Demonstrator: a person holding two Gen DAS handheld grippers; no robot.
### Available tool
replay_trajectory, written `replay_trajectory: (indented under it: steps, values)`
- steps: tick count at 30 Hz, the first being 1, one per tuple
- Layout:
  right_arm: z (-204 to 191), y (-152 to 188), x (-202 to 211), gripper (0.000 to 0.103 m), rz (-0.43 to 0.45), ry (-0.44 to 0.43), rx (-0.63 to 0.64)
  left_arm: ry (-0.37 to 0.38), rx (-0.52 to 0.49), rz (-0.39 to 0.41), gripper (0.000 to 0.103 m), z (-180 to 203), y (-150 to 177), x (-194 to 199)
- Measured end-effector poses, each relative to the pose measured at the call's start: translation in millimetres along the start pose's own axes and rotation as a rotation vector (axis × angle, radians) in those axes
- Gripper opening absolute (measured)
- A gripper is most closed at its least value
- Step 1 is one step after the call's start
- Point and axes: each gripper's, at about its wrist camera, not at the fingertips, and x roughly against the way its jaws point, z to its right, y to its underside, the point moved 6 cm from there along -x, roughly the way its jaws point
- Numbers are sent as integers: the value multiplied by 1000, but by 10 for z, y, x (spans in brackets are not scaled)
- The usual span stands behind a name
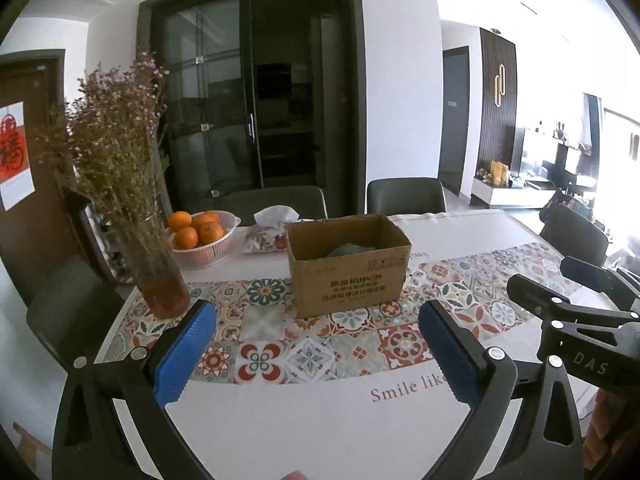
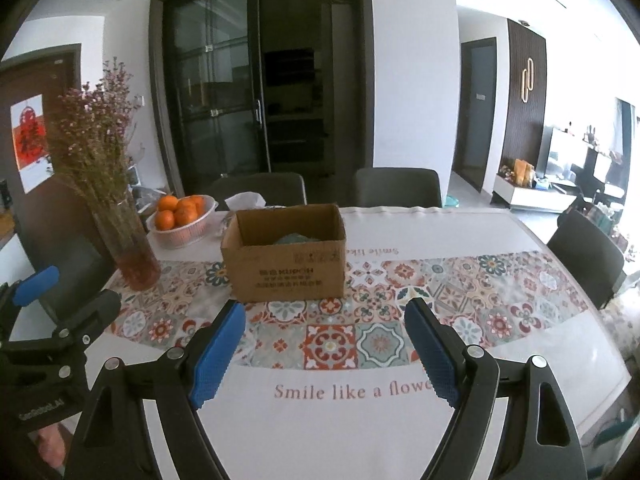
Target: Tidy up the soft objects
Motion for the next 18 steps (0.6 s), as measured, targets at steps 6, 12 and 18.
replay_trajectory:
  steps: [6,12,18]
  values:
    - [14,144,224,83,13,-22,6,-24,14,-3,103,63,149,247]
    - [47,279,423,83,22,-36,2,-40,15,8,103,122,268,503]
    - [91,420,575,83,19,-52,-8,-48,6,15,103,204,349,697]
